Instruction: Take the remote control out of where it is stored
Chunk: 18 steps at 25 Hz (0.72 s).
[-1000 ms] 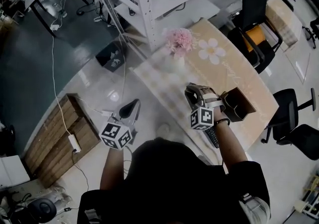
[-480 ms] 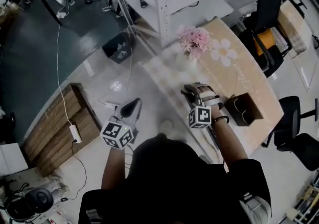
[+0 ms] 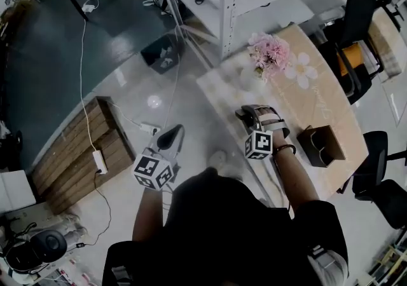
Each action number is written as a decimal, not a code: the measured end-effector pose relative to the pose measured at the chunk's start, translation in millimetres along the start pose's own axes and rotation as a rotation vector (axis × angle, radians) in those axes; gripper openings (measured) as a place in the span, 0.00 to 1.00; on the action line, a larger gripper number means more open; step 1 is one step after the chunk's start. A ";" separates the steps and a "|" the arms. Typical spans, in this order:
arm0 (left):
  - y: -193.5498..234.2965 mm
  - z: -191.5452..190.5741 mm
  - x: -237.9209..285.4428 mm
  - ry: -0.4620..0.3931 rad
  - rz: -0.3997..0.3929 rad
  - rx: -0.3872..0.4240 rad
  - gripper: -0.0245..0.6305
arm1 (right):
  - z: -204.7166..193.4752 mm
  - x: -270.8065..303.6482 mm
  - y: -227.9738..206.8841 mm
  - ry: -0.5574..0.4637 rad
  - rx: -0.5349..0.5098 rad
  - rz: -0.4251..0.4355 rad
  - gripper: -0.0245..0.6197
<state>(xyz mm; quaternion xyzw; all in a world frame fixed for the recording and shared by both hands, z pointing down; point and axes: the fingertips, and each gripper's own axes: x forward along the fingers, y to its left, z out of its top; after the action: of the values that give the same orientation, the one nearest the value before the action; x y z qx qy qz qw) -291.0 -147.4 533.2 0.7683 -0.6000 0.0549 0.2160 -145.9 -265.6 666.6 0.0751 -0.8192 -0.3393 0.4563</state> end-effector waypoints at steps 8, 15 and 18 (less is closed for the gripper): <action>14.9 -6.1 5.4 0.016 -0.009 -0.016 0.04 | -15.5 20.4 -0.9 0.048 0.007 0.019 0.20; 33.8 -4.0 7.4 0.023 -0.007 -0.007 0.04 | -15.9 32.4 -1.1 0.064 0.026 0.060 0.21; 38.5 -6.0 7.2 0.026 -0.005 -0.011 0.04 | -18.0 39.0 5.8 0.084 0.021 0.102 0.21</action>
<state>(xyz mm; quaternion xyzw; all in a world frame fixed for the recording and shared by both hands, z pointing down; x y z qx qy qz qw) -324.4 -158.7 551.4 0.7679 -0.5954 0.0610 0.2283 -152.7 -286.9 703.8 0.0522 -0.8056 -0.3037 0.5061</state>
